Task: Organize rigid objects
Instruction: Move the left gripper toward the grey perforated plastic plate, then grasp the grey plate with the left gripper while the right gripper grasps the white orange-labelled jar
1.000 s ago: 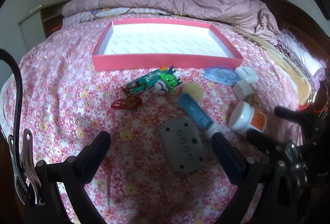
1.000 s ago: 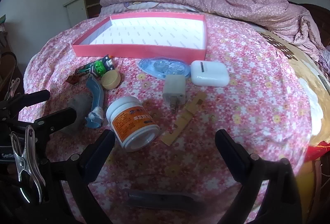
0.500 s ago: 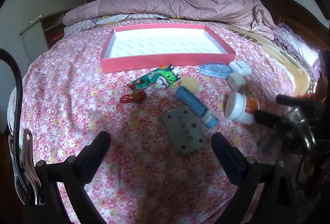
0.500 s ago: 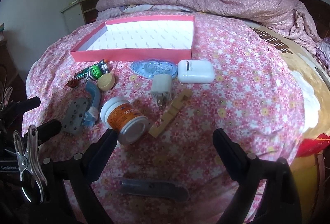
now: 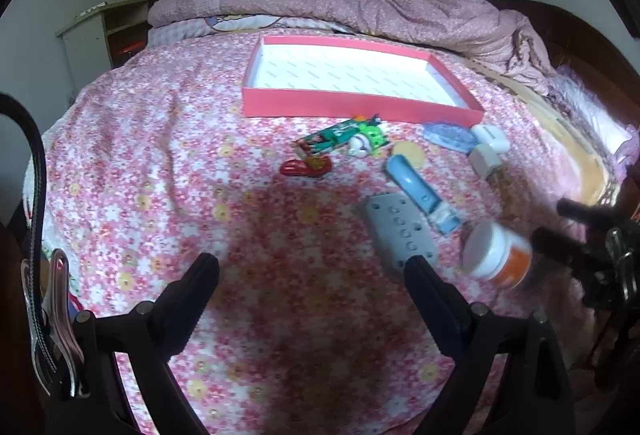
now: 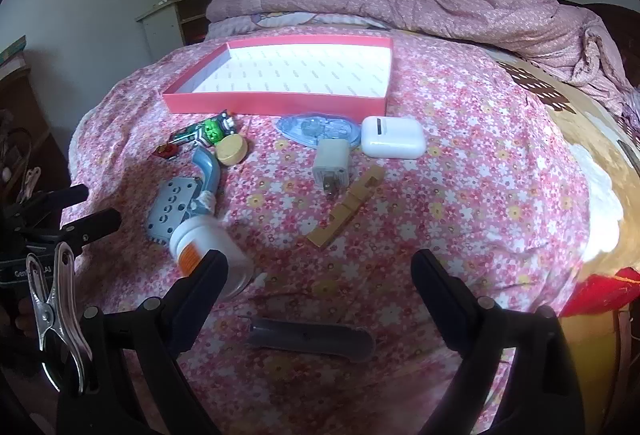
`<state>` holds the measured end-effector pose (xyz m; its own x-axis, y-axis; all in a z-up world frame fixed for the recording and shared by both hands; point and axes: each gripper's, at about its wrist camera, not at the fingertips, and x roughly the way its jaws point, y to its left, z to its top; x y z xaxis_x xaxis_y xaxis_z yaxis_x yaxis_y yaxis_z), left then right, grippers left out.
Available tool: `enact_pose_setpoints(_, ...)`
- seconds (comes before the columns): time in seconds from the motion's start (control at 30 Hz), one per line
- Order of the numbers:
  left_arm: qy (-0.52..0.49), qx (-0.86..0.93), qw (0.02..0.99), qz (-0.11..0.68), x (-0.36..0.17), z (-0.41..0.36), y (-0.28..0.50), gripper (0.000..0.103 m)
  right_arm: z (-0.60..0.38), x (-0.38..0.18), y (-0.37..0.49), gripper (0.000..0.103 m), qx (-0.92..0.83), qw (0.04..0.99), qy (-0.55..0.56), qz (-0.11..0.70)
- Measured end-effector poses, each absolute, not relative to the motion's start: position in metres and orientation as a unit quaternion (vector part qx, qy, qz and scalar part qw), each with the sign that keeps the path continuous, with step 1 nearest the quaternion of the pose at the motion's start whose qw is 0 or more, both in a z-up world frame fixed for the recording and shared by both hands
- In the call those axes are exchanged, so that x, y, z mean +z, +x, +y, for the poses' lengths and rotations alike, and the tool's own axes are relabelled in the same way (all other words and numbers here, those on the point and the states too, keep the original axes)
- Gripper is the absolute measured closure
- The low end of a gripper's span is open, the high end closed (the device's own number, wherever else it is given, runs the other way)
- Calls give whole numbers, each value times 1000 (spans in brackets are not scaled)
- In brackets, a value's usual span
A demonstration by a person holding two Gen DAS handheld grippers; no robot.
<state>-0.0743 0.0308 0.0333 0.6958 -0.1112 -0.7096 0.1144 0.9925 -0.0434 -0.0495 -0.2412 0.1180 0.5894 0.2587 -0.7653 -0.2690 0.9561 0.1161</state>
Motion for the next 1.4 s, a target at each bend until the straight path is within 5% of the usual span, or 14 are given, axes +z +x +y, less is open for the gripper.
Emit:
enact_pose_setpoints(0.3, 47, -115, 915, 383, 32, -12, -64, 13, -240, 118, -55, 12, 165, 889, -10, 428)
enact_pose_setpoints(0.47, 64, -117, 906, 402, 23, -27, -48, 35, -242, 121, -59, 13, 175, 890, -6, 422)
enact_pose_setpoints(0.77, 80, -105, 908, 397, 10, -41, -35, 37, -234, 116, -63, 13, 197, 884, -10, 425)
enact_pose_setpoints(0.87, 84, -112, 909, 393, 13, -40, -37, 54, -231, 115, -63, 13, 207, 881, -11, 426)
enact_pose_setpoints(1.4, -26, -83, 911, 403, 21, 32, -44, 55, -186, 106, -49, 22, 272, 849, -32, 452)
